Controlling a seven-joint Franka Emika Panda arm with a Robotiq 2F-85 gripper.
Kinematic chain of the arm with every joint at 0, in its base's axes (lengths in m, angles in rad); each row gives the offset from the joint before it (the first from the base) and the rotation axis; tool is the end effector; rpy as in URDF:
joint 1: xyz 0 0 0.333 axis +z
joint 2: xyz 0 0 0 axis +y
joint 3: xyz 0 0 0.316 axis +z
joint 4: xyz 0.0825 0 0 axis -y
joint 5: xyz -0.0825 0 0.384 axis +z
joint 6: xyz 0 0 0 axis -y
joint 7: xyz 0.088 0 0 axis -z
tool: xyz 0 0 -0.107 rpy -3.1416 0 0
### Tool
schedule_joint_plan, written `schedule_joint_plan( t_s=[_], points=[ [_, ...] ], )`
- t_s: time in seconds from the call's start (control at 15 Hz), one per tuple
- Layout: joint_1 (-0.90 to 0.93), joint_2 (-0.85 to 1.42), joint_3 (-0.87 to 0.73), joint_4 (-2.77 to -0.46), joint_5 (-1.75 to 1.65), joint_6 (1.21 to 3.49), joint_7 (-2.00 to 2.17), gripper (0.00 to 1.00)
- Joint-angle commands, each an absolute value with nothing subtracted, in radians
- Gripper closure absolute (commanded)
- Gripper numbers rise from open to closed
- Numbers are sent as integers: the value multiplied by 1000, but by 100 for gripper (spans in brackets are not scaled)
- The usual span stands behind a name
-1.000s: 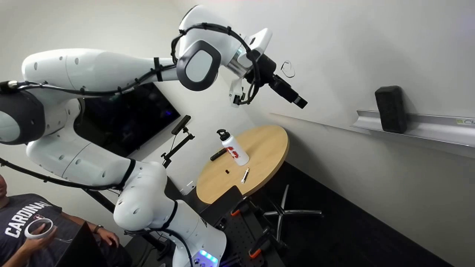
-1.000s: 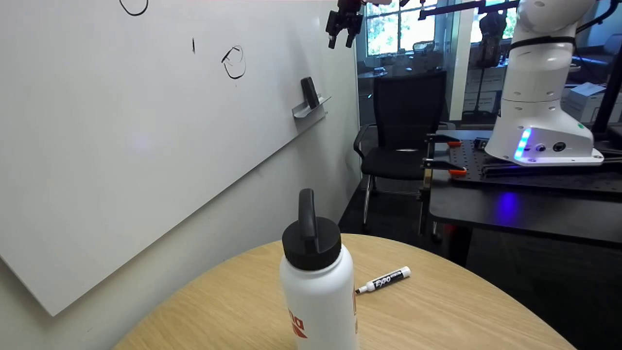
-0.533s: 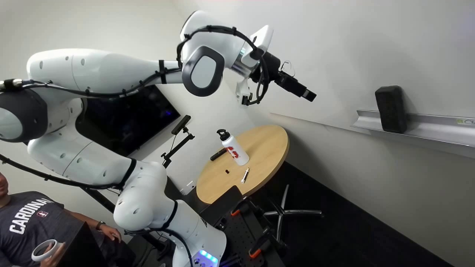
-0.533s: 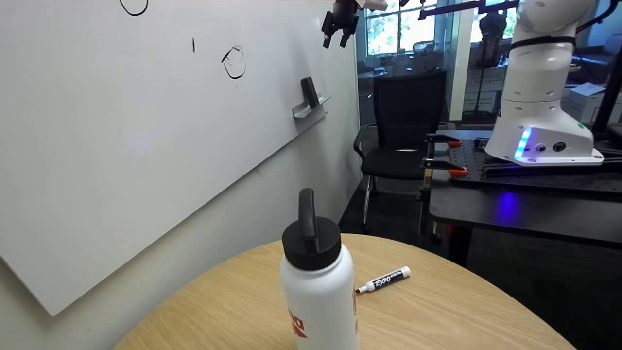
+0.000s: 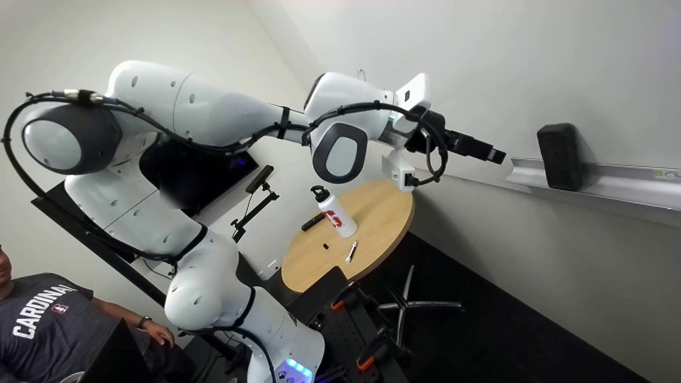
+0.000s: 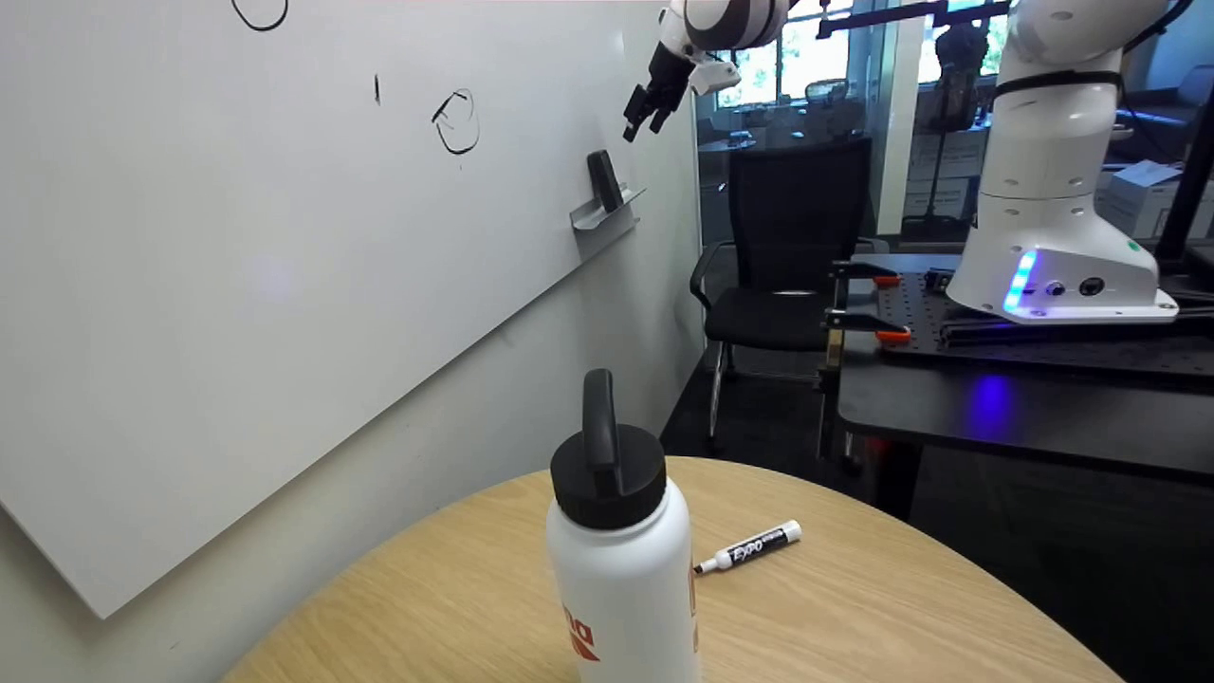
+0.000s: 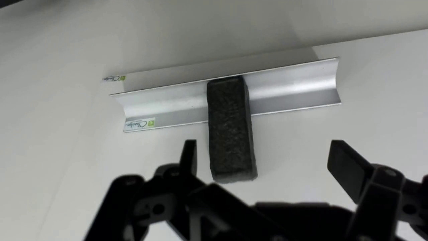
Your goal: Erase the writings on the board
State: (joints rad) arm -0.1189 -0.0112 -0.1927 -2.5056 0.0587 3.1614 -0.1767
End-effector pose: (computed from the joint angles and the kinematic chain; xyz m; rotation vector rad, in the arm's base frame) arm 0.4852 -0.1619 0.3635 2.8309 -0.2765 0.9627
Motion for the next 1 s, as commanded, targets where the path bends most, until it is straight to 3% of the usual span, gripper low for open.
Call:
schedule_joint_plan(
  t_s=[0.0,0.47,0.93],
  points=[
    [-111,64,-167,-2482,159,3217,-307,0],
    [-108,51,-181,-2499,121,3190,-252,0],
    [-179,161,-106,-2371,168,3162,-361,0]
  ],
)
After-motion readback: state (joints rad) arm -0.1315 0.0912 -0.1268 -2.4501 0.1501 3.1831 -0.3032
